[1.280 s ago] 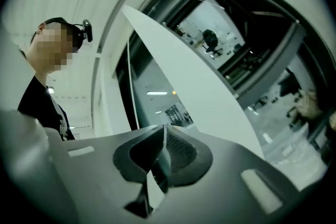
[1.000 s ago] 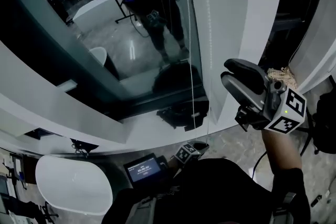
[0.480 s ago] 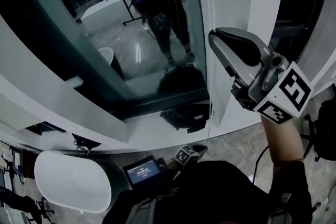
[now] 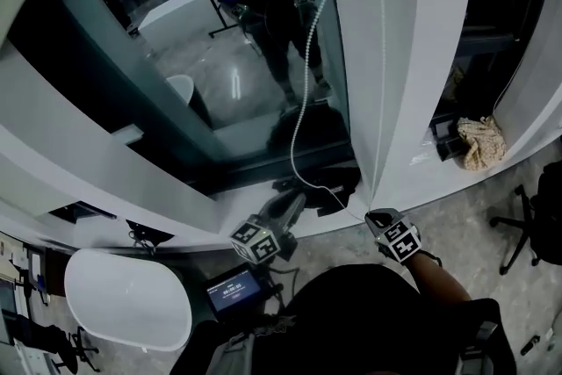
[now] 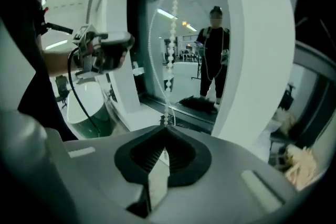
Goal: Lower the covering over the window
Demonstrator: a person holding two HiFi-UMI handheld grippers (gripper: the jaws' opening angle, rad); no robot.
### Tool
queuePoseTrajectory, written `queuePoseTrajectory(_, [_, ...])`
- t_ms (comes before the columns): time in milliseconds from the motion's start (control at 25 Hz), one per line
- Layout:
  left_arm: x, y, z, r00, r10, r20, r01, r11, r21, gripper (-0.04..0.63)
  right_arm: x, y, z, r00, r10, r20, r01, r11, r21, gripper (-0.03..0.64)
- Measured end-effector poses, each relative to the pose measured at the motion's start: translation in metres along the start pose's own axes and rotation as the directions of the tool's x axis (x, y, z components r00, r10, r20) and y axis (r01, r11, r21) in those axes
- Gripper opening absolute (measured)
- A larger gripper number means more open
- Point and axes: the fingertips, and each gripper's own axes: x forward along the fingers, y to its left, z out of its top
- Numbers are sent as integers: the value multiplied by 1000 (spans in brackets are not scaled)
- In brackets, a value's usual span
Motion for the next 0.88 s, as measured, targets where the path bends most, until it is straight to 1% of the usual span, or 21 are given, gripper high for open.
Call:
queuePoseTrajectory(40, [7, -8, 18, 999, -47, -20, 48, 995, 84, 57, 2, 2, -7, 1000, 12, 12, -13, 998, 63, 5])
queuePoseTrajectory(80, [13, -11, 28, 995, -70, -69, 81, 982, 173, 56, 3, 3, -6, 999, 20, 27, -23, 994, 106, 5])
queuePoseTrajectory(120, [16, -9, 36, 991, -66, -119, 95, 963, 251, 57, 3, 3, -3, 999, 28, 33, -32, 992, 123, 5])
queuePoseTrajectory(160, [16, -6, 45, 989, -50, -140, 91, 948, 306, 57, 2, 4, -1, 999, 37, 29, -40, 992, 118, 5])
queuePoseTrajectory(200, [14, -7, 62, 992, -48, -118, 84, 943, 322, 50, 1, 4, -1, 999, 44, 20, -45, 994, 100, 5])
queuePoseTrajectory(240, [11, -15, 84, 995, -81, -60, 95, 951, 295, 42, -1, 5, -3, 999, 47, 10, -48, 995, 83, 5])
queuePoseTrajectory(280, [10, -30, 111, 989, -148, 27, 137, 963, 230, 41, -2, 4, -4, 999, 49, 4, -49, 996, 75, 5])
queuePoseTrajectory(320, [10, -49, 137, 964, -231, 131, 211, 966, 153, 41, -2, 3, -4, 999, 51, 3, -51, 996, 78, 5])
queuePoseTrajectory(360, [15, -69, 157, 924, -308, 228, 295, 951, 89, 42, -2, 3, -4, 998, 56, 6, -56, 995, 87, 5])
queuePoseTrajectory(400, [26, -89, 170, 884, -364, 293, 365, 929, 55, 67, -1, 4, -3, 998, 64, 10, -65, 993, 95, 5])
queuePoseTrajectory(440, [43, -106, 175, 859, -401, 318, 407, 912, 52, 139, 1, 7, -3, 997, 74, 11, -75, 992, 97, 5])
queuePoseTrajectory(480, [61, -123, 176, 848, -426, 314, 427, 902, 70, 180, 2, 12, -2, 996, 86, 9, -86, 992, 89, 5])
queuePoseTrajectory(520, [78, -139, 175, 844, -445, 299, 437, 894, 98, 203, 4, 18, -1, 995, 98, 5, -98, 992, 77, 5])
queuePoseTrajectory(600, [98, -167, 179, 827, -478, 296, 455, 878, 146, 206, 4, 31, -1, 993, 116, -4, -116, 992, 58, 5])
queuePoseTrajectory(640, [102, -177, 184, 814, -492, 309, 464, 871, 163, 194, 3, 35, 0, 993, 122, -4, -122, 991, 55, 5])
queuePoseTrajectory(680, [105, -184, 190, 804, -501, 320, 469, 865, 178, 151, 2, 37, 0, 992, 125, -3, -124, 991, 54, 5])
queuePoseTrajectory(720, [108, -189, 195, 799, -509, 320, 472, 861, 190, 89, 1, 37, 1, 992, 125, -1, -125, 991, 54, 5])
queuePoseTrajectory(760, [112, -192, 197, 797, -518, 311, 478, 856, 200, 77, 0, 38, 1, 992, 126, 0, -125, 991, 54, 5])
queuePoseTrajectory(800, [115, -196, 197, 793, -529, 302, 489, 848, 203, 79, 0, 38, 1, 992, 127, 0, -127, 990, 56, 5])
queuePoseTrajectory(840, [117, -199, 196, 786, -541, 298, 504, 841, 198, 100, -1, 38, 1, 992, 129, 0, -129, 990, 59, 5])
queuePoseTrajectory(880, [119, -202, 195, 780, -549, 300, 515, 836, 189, 149, -1, 39, 0, 991, 131, 0, -131, 989, 63, 5])
